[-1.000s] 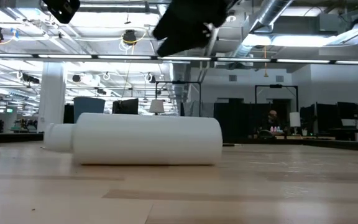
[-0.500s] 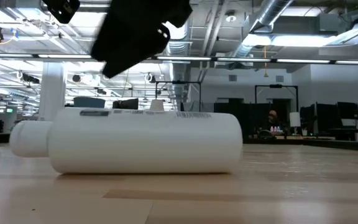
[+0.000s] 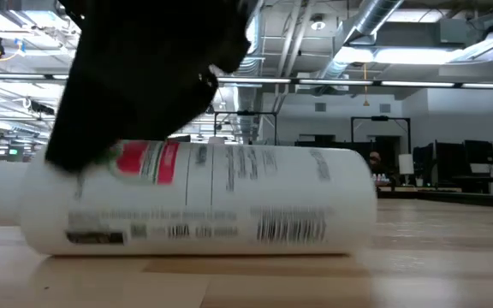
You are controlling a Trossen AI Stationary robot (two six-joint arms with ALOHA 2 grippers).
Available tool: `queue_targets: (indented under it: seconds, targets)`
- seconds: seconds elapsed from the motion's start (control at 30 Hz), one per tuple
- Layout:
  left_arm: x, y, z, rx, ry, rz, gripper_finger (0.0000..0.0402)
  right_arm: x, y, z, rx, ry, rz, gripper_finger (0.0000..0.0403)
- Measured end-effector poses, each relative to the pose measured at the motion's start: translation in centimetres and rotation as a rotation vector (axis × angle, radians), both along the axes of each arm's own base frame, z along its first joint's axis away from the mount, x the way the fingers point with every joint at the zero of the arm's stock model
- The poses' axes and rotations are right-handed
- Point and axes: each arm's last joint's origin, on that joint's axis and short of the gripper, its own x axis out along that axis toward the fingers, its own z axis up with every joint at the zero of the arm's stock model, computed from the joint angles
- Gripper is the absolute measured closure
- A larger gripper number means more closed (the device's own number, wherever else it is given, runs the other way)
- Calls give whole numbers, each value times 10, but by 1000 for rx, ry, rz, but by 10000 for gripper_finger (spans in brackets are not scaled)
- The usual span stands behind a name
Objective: Pick & Place Paint Supplies
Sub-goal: Put the large white paint bottle into the white bin
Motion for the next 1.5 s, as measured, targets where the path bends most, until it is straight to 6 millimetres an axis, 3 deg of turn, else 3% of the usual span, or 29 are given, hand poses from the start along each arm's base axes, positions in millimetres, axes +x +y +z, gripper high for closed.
queue_targets:
  seconds: [0.23, 0.47, 0.67, 0.8, 1.03, 1.2, 1.5]
  targets:
    - [0, 0, 0, -1, -1, 0, 196, -2, -1, -8, 10, 50, -39, 153]
    - [0, 0, 0, -1, -1, 0, 196, -6, -6, -4, -28, 88, -43, 230]
    - [0, 0, 0, -1, -1, 0, 196, -5, -8, -2, -35, 76, -22, 226]
    - [0, 0, 0, -1, -1, 0, 196, -7, -9, 20, -24, 26, -1, 209]
    - [0, 0, 0, -1, -2, -1, 196, -15, -11, 65, -7, -74, 50, 222]
    - [0, 0, 0, -1, -2, -1, 196, -22, -11, 96, 24, -216, 98, 209]
    - [0, 0, 0, 3, -3, -2, 196, -58, -29, 99, 176, -494, 74, 214]
